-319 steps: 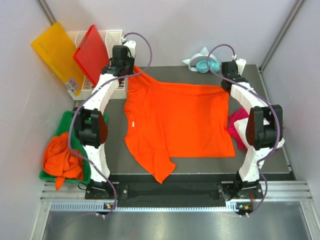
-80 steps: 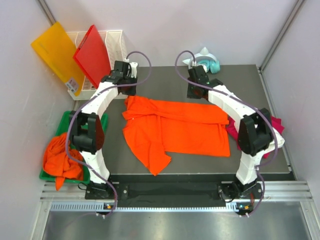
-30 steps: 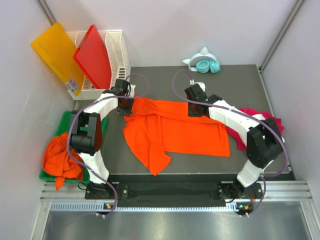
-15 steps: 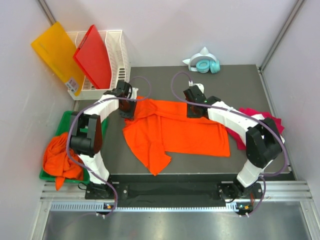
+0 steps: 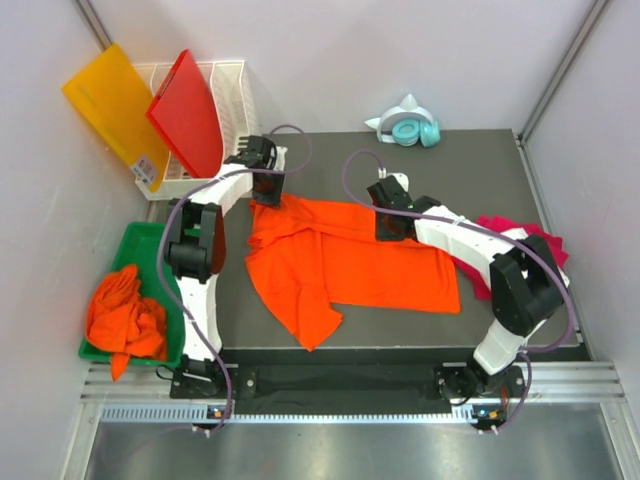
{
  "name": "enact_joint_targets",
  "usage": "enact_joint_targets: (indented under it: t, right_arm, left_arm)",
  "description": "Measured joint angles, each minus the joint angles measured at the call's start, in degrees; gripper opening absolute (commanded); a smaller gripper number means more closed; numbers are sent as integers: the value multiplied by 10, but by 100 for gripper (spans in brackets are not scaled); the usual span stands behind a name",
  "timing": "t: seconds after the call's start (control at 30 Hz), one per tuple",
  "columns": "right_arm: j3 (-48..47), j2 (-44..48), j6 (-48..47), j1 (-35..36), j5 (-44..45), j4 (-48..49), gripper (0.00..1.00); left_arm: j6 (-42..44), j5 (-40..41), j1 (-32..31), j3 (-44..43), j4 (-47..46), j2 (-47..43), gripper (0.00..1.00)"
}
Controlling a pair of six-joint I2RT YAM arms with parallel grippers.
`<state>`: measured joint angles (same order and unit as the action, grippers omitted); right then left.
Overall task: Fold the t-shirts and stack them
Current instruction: Fold the flattened tshirt in 1/3 of the way
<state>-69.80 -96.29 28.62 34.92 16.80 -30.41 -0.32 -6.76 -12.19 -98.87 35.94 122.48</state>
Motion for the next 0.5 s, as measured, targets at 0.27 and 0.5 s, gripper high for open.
enact_joint_targets:
  t: [0.27, 0.5]
  right_arm:
    - [-1, -1, 0, 1, 8, -7, 21]
    - [-8, -23, 2, 2, 3, -7, 20]
  left_arm:
    - [0, -12, -14, 2, 5, 26, 20]
    - [0, -19, -17, 55, -6, -8, 20]
